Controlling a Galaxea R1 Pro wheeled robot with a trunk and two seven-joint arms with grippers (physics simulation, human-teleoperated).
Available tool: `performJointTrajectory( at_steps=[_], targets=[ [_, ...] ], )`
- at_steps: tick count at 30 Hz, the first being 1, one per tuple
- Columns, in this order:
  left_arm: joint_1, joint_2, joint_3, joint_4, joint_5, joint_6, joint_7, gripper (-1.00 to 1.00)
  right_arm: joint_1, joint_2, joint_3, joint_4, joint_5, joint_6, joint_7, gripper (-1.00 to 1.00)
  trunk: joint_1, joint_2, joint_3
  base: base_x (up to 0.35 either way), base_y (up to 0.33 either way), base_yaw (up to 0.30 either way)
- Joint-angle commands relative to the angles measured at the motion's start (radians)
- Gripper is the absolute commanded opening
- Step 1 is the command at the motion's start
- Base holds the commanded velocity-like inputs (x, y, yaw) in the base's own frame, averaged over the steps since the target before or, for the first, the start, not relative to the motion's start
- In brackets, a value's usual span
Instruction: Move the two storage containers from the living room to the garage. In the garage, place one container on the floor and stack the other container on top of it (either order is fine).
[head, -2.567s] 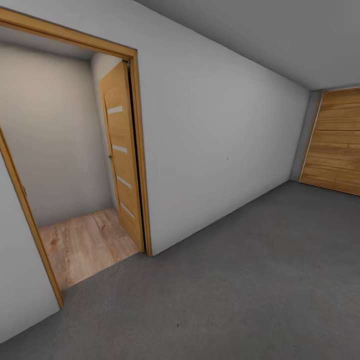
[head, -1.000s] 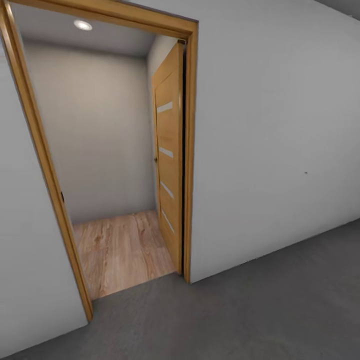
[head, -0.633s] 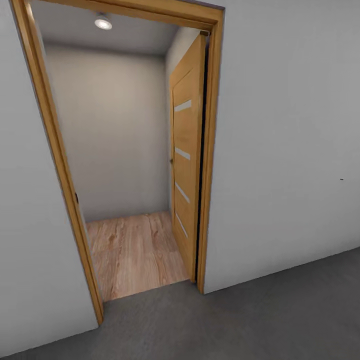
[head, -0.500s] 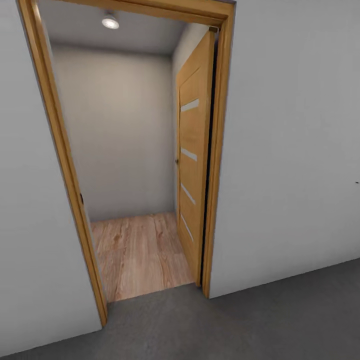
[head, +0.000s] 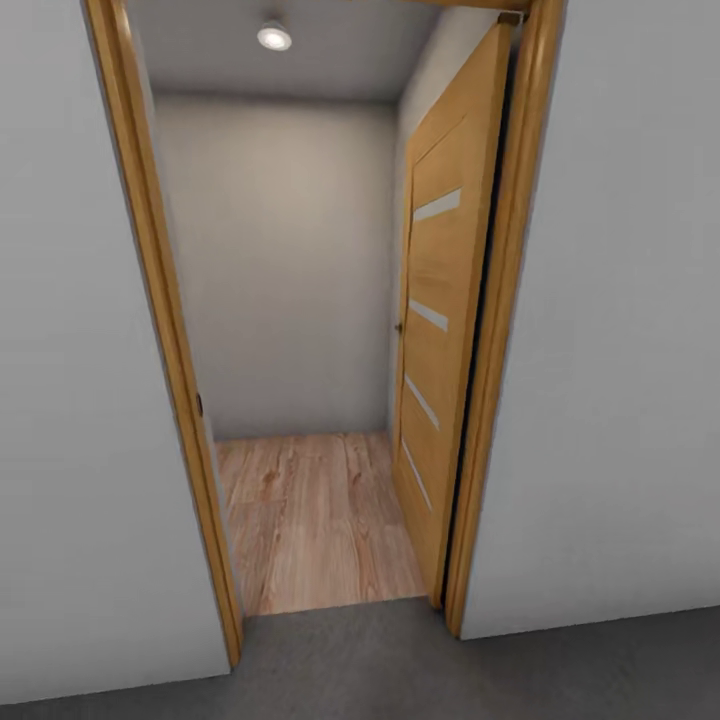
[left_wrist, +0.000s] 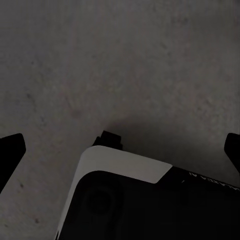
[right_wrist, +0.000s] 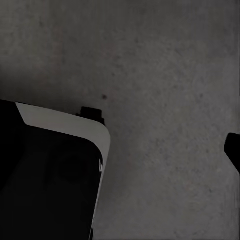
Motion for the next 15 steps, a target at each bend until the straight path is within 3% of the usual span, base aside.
performJointTrajectory(
  at_steps=[1,6,15],
  targets=[
    [-0.001,0.000,-0.008,0.001,0.008,-0.003,0.003,1.00,-0.001,0.000,0.006,0.003,-0.003,-0.006,-0.002,1.00,0.001,-0.001,-0.001,0.322,0.000,0.266],
    [-0.001,-0.001,-0.008,0.001,0.008,-0.003,0.003,1.00,-0.002,-0.001,0.004,0.003,-0.008,-0.007,-0.002,1.00,0.001,-0.001,-0.001,0.321,-0.006,0.109],
    [-0.001,-0.001,-0.008,0.001,0.008,-0.003,0.003,1.00,-0.002,-0.004,0.003,0.003,-0.008,-0.008,-0.003,1.00,0.001,-0.001,-0.001,0.321,-0.068,0.008]
  ],
)
